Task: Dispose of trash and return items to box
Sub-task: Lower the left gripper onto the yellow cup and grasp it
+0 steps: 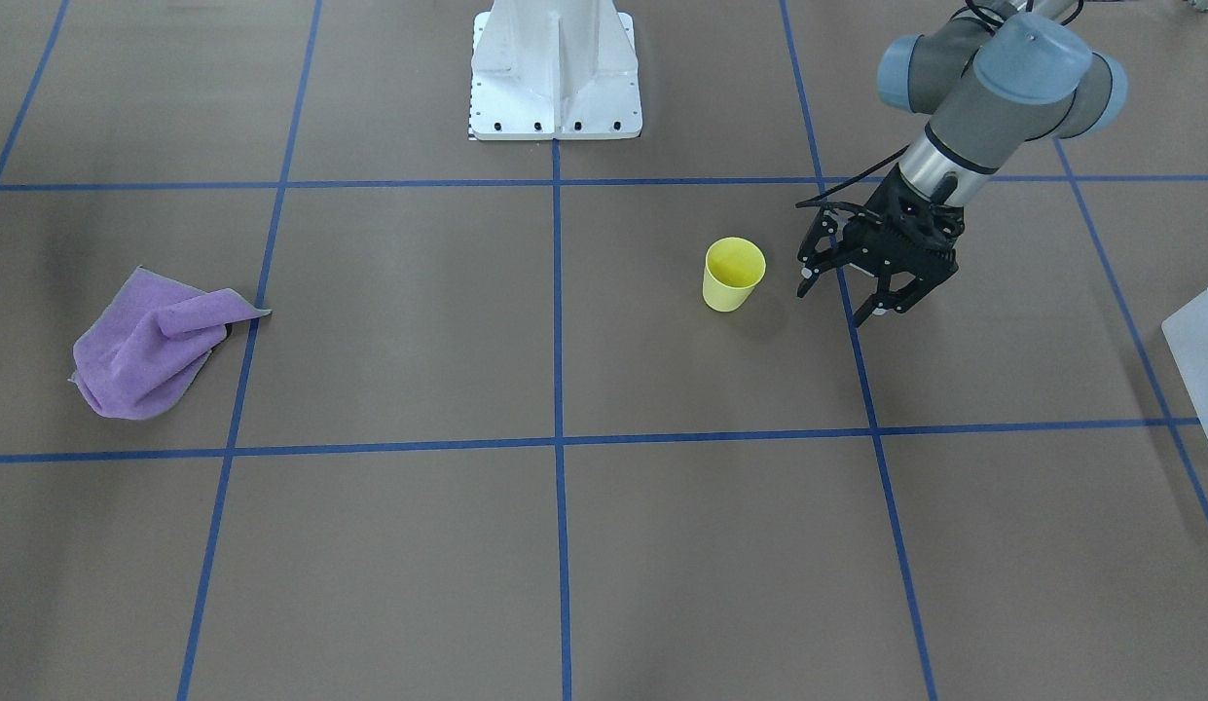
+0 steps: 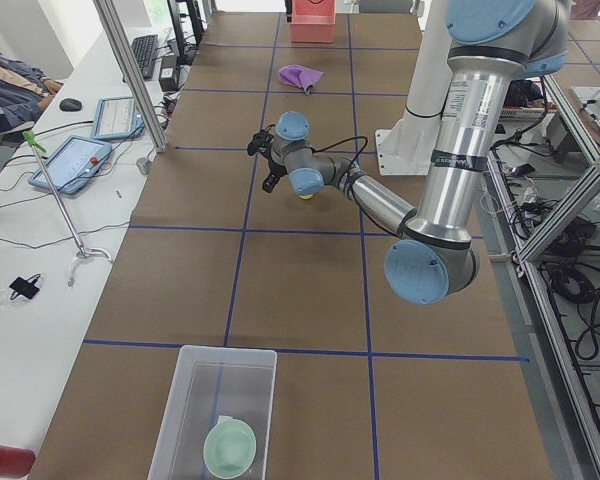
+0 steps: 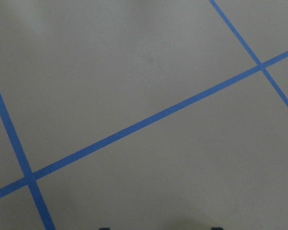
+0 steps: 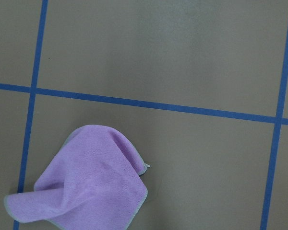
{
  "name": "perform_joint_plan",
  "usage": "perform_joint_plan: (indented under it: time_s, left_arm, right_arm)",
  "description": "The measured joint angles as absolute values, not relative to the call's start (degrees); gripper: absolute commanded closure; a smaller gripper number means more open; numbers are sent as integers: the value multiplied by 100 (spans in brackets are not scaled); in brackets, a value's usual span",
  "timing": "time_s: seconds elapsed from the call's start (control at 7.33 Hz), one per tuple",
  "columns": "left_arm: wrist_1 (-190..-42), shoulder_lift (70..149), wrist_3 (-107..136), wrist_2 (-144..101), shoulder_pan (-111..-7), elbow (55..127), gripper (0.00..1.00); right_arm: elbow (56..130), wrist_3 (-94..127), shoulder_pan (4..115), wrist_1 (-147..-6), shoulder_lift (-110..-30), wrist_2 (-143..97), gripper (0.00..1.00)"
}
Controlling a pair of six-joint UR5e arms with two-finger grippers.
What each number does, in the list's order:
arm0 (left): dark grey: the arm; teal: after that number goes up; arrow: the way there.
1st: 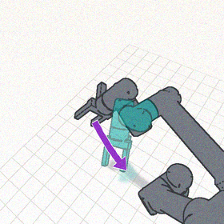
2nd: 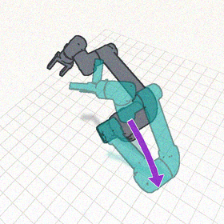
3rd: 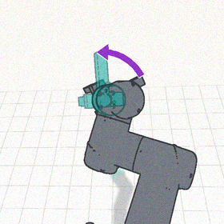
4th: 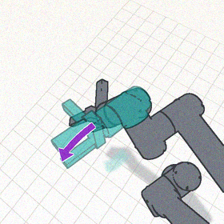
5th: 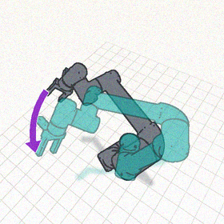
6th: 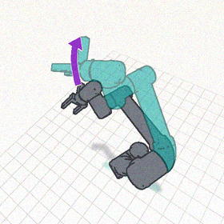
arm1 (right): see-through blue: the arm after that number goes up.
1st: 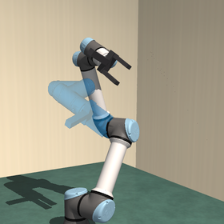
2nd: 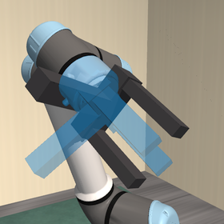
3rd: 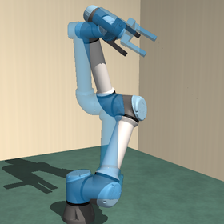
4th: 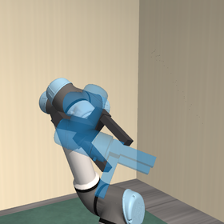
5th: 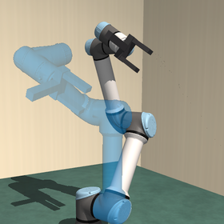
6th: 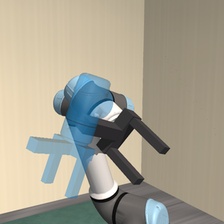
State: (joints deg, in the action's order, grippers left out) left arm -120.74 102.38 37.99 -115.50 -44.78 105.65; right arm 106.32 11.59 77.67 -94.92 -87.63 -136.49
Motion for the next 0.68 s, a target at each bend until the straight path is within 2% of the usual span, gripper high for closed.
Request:
perform_joint_plan:
  time_s: [0.41, 0.68]
  left_arm:
    - [-10948, 10830, 3497, -11391, -4182, 10500, 21]
    - [-10521, 10914, 3400, -11450, -4176, 10607, 21]
  right_arm:
    - [10624, 1160, 7745, -9494, -8780, -13820, 0]
    - [10619, 1160, 7724, -9500, -8819, -13906, 0]
